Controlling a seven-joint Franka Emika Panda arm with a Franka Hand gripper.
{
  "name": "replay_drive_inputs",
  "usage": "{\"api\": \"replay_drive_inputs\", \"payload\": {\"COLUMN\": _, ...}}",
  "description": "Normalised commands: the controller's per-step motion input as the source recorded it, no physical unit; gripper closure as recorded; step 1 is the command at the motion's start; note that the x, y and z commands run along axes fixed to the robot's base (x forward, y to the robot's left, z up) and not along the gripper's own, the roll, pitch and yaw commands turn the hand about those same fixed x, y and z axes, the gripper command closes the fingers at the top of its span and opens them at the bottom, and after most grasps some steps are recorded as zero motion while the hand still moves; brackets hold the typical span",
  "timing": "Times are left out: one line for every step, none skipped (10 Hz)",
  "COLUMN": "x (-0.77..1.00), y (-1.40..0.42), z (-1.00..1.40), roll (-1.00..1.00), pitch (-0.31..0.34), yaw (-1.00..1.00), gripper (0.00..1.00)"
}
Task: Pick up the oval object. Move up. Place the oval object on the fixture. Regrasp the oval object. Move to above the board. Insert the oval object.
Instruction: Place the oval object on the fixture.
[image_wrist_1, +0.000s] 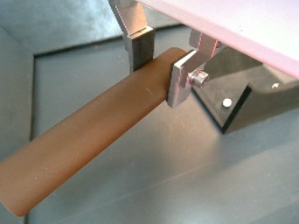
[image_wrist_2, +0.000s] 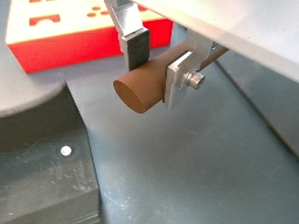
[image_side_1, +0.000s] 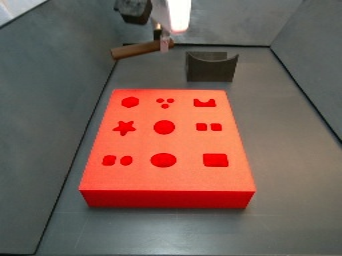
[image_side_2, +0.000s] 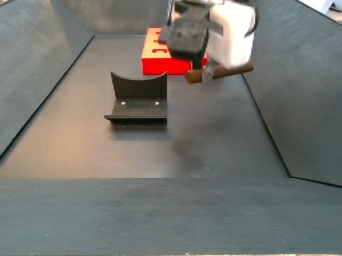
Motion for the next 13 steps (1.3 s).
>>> {"api": "replay_drive_inputs", "payload": {"x": -0.02, "y": -0.01, "z": 1.0, "roll": -0.04, "pitch": 0.022, "yaw": 0.01, "gripper": 1.0}}
{"api": "replay_drive_inputs", "payload": {"x": -0.02, "y": -0.01, "z": 1.0, "roll": -0.06, "pitch": 0.025, "yaw": 0.01, "gripper": 1.0}}
{"api": "replay_drive_inputs", "payload": {"x": -0.03, "y": -0.01, "z": 1.0, "roll": -0.07, "pitch": 0.027, "yaw": 0.01, "gripper": 1.0}}
{"api": "replay_drive_inputs", "payload": {"x": -0.03, "y": -0.01, "z": 1.0, "roll": -0.09, "pitch": 0.028, "yaw": 0.01, "gripper": 1.0}}
{"api": "replay_drive_inputs", "payload": {"x": -0.02, "y": -0.01, "z": 0.87, "roll": -0.1, "pitch": 0.03, "yaw": 0.01, "gripper": 1.0}}
{"api": "replay_drive_inputs", "payload": {"x": -0.02, "y": -0.01, "z": 0.71, "roll": -0.11, "pitch": 0.036, "yaw": 0.0, "gripper": 1.0}}
{"api": "replay_drive_inputs", "payload": {"x": -0.01, "y": -0.01, "z": 0.5, "roll": -0.13, "pitch": 0.048, "yaw": -0.01, "gripper": 1.0}}
{"api": "replay_drive_inputs", "payload": {"x": 0.0, "y": 0.0, "z": 0.35, "roll": -0.13, "pitch": 0.059, "yaw": -0.01, "gripper": 1.0}}
{"api": "replay_drive_inputs", "payload": {"x": 0.0, "y": 0.0, "z": 0.19, "roll": -0.14, "pitch": 0.066, "yaw": -0.02, "gripper": 1.0}}
{"api": "replay_drive_inputs", "payload": {"x": 1.0, "y": -0.15, "z": 0.28, "roll": -0.07, "pitch": -0.041, "yaw": 1.0, "gripper": 1.0}}
{"api": "replay_drive_inputs", "payload": {"x": 1.0, "y": -0.15, "z": 0.27, "roll": -0.07, "pitch": -0.038, "yaw": 1.0, "gripper": 1.0}}
{"api": "replay_drive_inputs", "payload": {"x": 1.0, "y": -0.15, "z": 0.24, "roll": -0.06, "pitch": -0.026, "yaw": 1.0, "gripper": 1.0}}
{"api": "replay_drive_inputs", "payload": {"x": 1.0, "y": -0.12, "z": 0.2, "roll": -0.07, "pitch": -0.012, "yaw": 1.0, "gripper": 1.0}}
